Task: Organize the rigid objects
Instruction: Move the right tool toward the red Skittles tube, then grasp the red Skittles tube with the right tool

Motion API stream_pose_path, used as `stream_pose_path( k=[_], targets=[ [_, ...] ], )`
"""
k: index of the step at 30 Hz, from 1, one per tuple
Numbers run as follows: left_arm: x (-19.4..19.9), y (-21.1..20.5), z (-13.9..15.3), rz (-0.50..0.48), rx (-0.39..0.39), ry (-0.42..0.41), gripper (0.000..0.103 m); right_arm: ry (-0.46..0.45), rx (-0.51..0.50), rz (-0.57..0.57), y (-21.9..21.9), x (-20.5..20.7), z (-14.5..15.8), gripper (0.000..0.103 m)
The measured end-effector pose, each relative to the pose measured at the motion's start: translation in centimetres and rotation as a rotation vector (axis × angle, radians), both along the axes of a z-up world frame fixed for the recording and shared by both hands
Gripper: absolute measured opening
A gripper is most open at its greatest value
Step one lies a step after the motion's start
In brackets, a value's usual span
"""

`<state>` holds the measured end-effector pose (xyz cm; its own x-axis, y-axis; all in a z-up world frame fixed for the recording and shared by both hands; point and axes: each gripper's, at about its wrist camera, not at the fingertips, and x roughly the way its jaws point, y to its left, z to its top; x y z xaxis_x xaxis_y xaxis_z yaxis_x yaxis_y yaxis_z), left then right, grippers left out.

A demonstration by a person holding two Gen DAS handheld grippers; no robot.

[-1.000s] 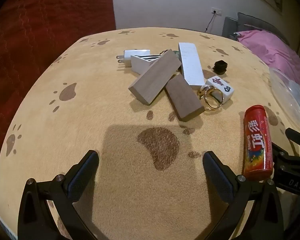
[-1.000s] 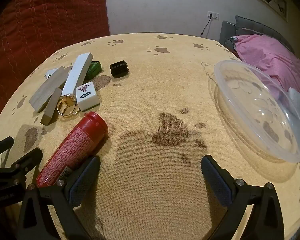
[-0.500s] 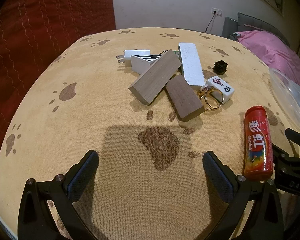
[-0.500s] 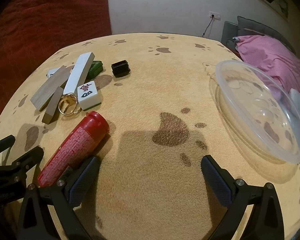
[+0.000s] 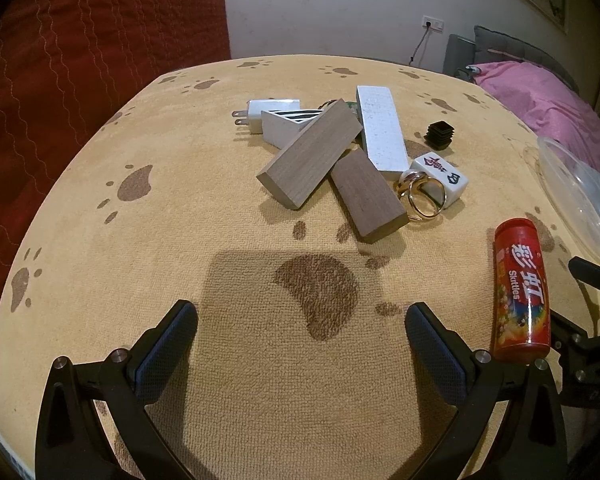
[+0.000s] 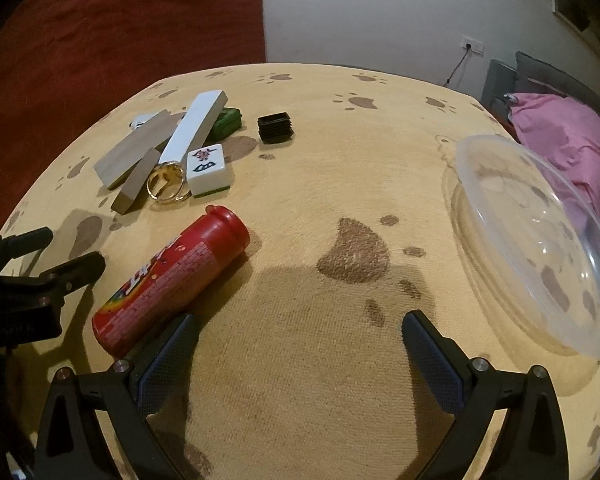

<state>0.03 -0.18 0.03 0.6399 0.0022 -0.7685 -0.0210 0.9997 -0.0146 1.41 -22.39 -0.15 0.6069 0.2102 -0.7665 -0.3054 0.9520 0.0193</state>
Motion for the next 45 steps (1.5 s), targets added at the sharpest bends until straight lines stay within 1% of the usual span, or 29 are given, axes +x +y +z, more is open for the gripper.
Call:
stream_pose_path(
  k=[2, 7, 11, 14, 18, 21, 25, 29, 35, 37, 39, 45],
  targets=[
    [0.0, 0.1, 0.0, -0.003, -0.003, 0.000, 0.103, 0.000, 0.016, 0.024, -0.3, -0.3, 0.1, 0.103],
    [-0.1, 0.4, 0.1, -0.010, -0.009, -0.001, 0.103, 0.017, 0.111, 0.093, -1.4, -0.6, 0.8, 0.103],
    [-0.3, 0.6, 0.2, -0.015, -0.013, -0.001, 0.103, 0.025, 0.138, 0.151, -1.1, -0.5, 1.3, 0.103],
    [-0.2, 0.7, 0.3, -0.022, -0.020, 0.003, 0.103, 0.007, 0.133, 0.201, -0.5, -0.6, 1.9, 0.103],
    [-0.2, 0.9, 0.5, -0.020, -0.012, 0.011, 0.103, -0.038, 0.090, 0.294, 1.2, -0.4, 2.8, 0.103],
    [-0.3, 1.6, 0.7, -0.002, -0.015, 0.012, 0.103, -0.043, 0.074, 0.345, 2.3, 0.1, 3.1, 0.103],
    [-0.4, 2.8, 1.1, 0.027, -0.028, 0.005, 0.103, -0.034, 0.053, 0.391, 3.6, 0.2, 2.7, 0.103],
    [-0.6, 3.5, 1.3, 0.032, -0.028, -0.002, 0.103, -0.041, 0.029, 0.433, 3.9, -0.2, 2.1, 0.103],
    [-0.6, 3.4, 1.8, 0.030, -0.017, -0.012, 0.103, -0.044, -0.005, 0.455, 3.8, 0.3, 1.8, 0.103],
    [-0.5, 3.3, 2.0, 0.032, -0.015, -0.013, 0.103, -0.038, -0.002, 0.462, 3.9, 0.5, 1.6, 0.103],
    [-0.3, 3.2, 2.2, 0.029, -0.011, -0.014, 0.103, -0.038, -0.002, 0.467, 4.0, 0.4, 1.5, 0.099],
    [0.3, 2.6, 2.8, 0.022, 0.002, -0.022, 0.103, -0.051, 0.015, 0.453, 3.9, 0.0, 1.6, 0.098]
  ],
)
